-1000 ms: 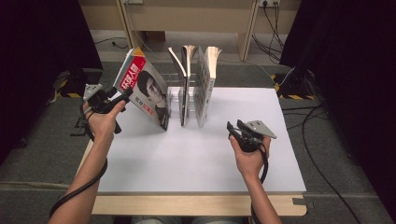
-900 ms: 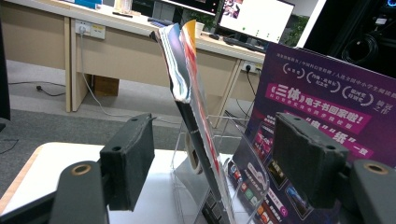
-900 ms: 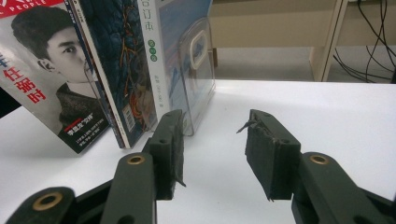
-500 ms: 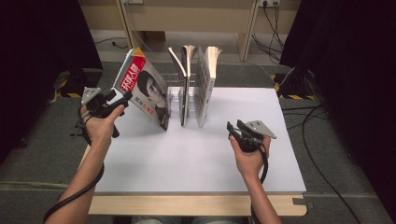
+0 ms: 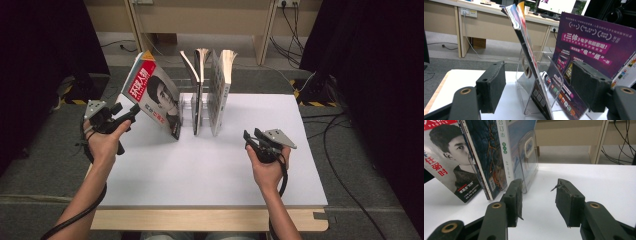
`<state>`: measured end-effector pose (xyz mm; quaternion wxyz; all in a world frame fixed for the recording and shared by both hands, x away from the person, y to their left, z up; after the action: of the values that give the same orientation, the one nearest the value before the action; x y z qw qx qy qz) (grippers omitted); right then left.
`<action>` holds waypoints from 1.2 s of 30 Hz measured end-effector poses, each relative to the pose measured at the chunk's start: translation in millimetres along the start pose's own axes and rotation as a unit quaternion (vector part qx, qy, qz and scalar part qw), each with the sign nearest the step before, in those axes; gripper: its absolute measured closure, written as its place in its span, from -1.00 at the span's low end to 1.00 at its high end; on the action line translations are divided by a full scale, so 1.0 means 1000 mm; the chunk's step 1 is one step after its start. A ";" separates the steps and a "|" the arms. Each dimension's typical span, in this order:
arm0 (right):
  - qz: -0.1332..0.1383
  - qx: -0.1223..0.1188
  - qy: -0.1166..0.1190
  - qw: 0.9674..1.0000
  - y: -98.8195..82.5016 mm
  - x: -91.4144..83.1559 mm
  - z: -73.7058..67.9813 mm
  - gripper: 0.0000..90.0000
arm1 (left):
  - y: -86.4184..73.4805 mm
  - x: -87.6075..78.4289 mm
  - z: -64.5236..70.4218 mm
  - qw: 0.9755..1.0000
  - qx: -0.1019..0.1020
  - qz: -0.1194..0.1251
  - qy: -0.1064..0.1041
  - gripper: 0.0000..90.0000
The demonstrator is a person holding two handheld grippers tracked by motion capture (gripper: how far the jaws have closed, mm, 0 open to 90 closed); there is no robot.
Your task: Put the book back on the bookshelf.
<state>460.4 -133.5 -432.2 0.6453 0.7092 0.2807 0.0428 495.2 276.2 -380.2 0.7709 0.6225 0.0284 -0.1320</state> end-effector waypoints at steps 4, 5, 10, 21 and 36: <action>0.000 0.002 0.000 1.000 0.000 0.000 0.000 0.25 | -0.007 -0.005 -0.001 1.000 0.000 -0.006 -0.002 -0.40; -0.002 0.000 -0.001 1.000 0.000 0.000 0.000 0.25 | -0.008 -0.006 -0.002 1.000 0.000 -0.006 -0.001 -0.40; -0.002 0.002 -0.001 1.000 -0.001 0.001 0.000 0.25 | -0.014 -0.011 -0.005 1.000 0.002 -0.010 0.000 -0.42; -0.002 -0.001 -0.003 1.000 -0.001 0.000 0.001 0.25 | -0.025 -0.024 -0.009 1.000 -0.003 -0.016 -0.004 -0.44; -0.003 0.001 -0.003 1.000 -0.001 0.000 0.000 0.25 | -0.046 -0.037 -0.016 1.000 0.002 -0.022 -0.006 -0.46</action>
<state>460.1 -133.5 -433.4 0.6455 0.7091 0.2810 0.0390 450.6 288.9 -419.8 0.7668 0.6223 0.0370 -0.1528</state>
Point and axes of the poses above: each handheld gripper's, and its own axes: x roughly forward along the jaws, y roughly out of its top, z roughly to its right, the point moved 7 cm from there along x, roughly forward along the jaws, and after that the axes turned 7 degrees about y, right-handed, at the moved point
